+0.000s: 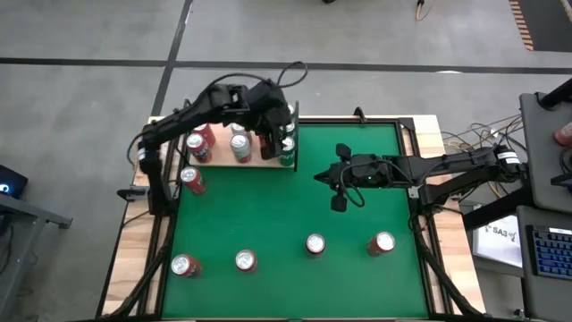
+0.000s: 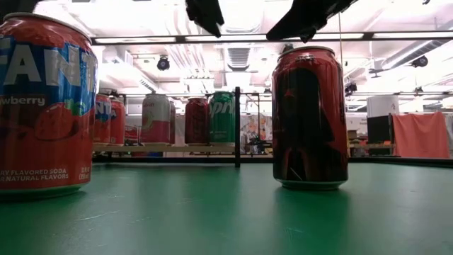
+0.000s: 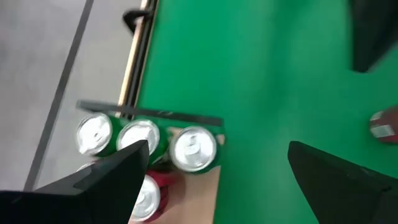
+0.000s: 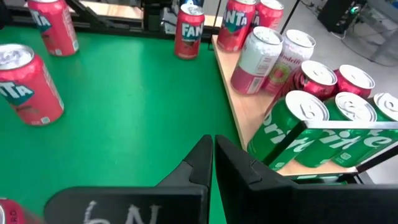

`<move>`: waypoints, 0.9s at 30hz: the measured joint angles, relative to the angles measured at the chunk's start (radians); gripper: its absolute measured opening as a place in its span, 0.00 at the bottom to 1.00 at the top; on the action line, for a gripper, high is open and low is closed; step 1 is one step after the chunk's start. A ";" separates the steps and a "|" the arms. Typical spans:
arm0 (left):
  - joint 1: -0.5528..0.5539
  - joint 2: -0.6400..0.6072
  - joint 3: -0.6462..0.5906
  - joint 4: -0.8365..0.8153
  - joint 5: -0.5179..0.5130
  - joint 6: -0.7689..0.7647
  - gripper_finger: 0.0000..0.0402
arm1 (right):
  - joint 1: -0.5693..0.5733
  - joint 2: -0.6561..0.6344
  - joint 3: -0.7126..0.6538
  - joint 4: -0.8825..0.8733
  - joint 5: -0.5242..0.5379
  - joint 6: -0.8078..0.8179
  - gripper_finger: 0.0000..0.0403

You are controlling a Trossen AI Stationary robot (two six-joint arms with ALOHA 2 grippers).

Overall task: Place canned beverage on shelf
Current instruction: Put the green soda can on the shelf aligned with the other green soda can

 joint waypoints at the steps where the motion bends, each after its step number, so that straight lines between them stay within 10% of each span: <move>1: -0.011 -0.031 -0.048 0.033 0.000 0.000 0.92 | 0.000 0.000 0.000 0.004 0.000 0.004 0.02; 16: -0.126 -0.579 -0.956 0.800 -0.002 -0.146 0.92 | 0.000 0.003 0.000 0.157 0.001 0.061 0.02; 27: -0.129 -0.804 -1.329 1.217 0.011 -0.257 0.92 | -0.010 0.028 0.001 0.299 0.008 0.054 0.02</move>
